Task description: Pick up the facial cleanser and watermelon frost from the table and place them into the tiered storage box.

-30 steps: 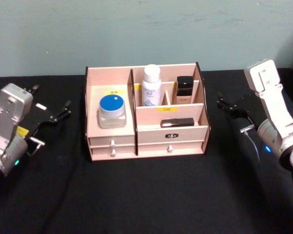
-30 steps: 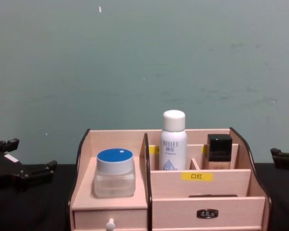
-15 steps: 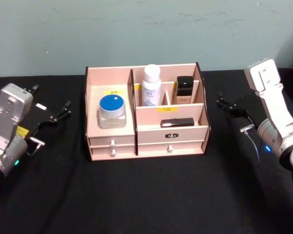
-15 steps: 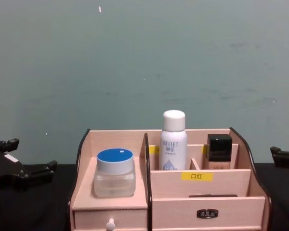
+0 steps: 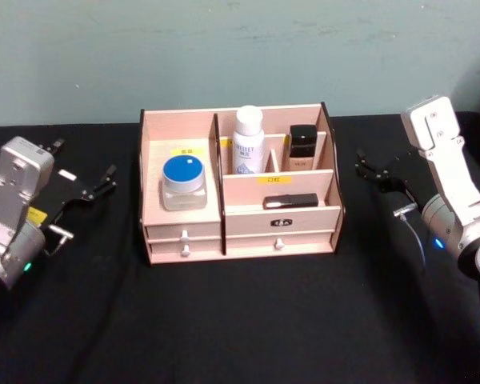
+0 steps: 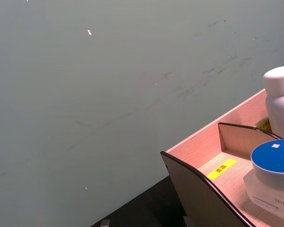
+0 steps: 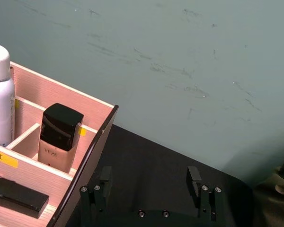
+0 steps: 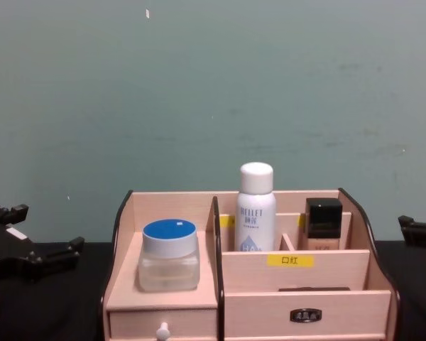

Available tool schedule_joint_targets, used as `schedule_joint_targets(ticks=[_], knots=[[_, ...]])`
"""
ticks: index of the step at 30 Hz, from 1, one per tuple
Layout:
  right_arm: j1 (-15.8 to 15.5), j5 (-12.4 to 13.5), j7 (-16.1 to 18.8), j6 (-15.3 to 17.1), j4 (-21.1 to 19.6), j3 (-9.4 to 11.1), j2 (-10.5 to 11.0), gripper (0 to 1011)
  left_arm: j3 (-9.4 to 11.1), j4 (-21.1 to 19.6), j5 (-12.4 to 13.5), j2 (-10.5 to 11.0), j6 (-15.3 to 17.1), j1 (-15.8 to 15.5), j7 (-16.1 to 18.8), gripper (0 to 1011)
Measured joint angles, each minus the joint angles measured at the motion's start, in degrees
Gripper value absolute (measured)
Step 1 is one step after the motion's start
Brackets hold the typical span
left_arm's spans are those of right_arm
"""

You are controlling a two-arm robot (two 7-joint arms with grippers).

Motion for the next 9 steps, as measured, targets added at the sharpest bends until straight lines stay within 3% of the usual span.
schedule_joint_targets(ticks=[9], knots=[[0.0,0.0,0.0,0.0,0.0,0.0,0.0,1002,0.0,0.0,0.0,0.0,0.0,0.0,0.0,1001]])
